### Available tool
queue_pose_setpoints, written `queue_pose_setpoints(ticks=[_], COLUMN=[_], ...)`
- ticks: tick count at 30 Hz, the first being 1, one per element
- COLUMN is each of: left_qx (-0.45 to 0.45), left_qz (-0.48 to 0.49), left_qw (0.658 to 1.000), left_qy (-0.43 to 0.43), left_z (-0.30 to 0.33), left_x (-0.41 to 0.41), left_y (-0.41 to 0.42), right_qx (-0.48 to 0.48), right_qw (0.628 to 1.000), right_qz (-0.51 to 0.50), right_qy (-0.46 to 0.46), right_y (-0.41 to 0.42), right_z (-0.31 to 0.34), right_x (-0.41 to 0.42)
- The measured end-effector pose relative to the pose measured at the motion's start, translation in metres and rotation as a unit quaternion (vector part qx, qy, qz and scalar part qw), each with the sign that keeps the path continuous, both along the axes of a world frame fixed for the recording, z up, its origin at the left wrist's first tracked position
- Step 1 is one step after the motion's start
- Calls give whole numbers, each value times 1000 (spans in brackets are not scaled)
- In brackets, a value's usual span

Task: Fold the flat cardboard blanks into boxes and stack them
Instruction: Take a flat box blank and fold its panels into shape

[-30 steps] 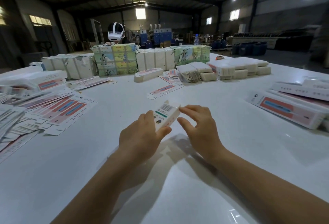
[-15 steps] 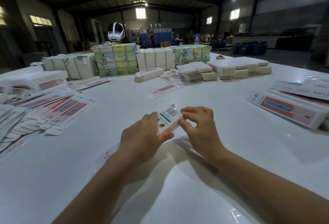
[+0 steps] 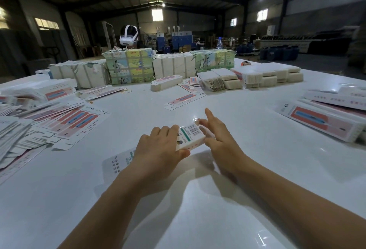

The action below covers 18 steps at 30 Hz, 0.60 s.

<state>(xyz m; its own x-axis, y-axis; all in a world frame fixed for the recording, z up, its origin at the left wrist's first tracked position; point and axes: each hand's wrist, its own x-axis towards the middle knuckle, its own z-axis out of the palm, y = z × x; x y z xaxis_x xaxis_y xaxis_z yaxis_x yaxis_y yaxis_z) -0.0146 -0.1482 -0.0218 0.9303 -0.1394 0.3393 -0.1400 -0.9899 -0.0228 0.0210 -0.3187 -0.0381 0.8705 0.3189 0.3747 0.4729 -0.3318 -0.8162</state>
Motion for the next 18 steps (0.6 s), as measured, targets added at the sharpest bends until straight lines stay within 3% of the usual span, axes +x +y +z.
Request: queue_pose_setpoints(ticks=[8, 18], left_qx=[-17, 5], left_qz=[8, 26], left_qw=[1000, 999], left_qy=[11, -23], left_z=[-2, -7], left_x=[-4, -2], left_y=[-8, -9], right_qx=[-50, -149], right_qw=[994, 985], right_qz=[-59, -40], right_qy=[-83, -79], right_y=[7, 12], right_z=[-1, -7], right_x=[-9, -9])
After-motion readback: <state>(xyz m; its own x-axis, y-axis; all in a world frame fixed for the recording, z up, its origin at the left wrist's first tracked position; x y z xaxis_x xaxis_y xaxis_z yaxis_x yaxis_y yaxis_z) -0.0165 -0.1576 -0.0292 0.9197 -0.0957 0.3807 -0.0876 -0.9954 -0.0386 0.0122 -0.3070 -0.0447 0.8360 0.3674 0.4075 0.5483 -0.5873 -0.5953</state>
